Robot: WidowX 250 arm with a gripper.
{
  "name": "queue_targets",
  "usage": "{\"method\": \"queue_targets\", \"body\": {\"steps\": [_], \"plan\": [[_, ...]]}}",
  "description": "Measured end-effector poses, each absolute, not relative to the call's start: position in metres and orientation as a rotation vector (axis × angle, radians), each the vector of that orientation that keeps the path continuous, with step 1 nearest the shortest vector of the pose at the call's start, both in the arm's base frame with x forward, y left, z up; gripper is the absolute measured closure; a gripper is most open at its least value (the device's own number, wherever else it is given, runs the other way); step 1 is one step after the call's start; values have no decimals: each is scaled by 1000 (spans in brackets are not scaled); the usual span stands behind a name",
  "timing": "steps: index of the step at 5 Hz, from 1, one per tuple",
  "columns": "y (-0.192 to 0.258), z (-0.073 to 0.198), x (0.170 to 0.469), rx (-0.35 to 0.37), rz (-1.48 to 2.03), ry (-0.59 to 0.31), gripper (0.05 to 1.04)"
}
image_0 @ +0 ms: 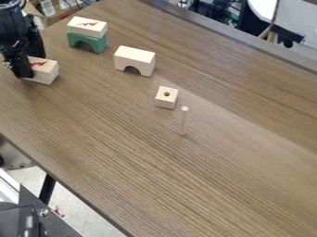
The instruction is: Put the block on the top of the other block
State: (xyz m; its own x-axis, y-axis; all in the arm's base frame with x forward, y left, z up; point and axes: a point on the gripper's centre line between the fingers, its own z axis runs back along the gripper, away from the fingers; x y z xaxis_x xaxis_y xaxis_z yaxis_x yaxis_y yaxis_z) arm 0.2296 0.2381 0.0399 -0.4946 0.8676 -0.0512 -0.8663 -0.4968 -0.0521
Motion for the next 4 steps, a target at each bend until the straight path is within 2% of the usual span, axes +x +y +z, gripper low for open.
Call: {"method": "queue_targets", "body": {"steps": [1,2,4], "plan": [[232,44,233,-124,2081,20,519],[229,70,242,-208,2076,31,519],[235,114,268,-327,2089,-4,519]]}}
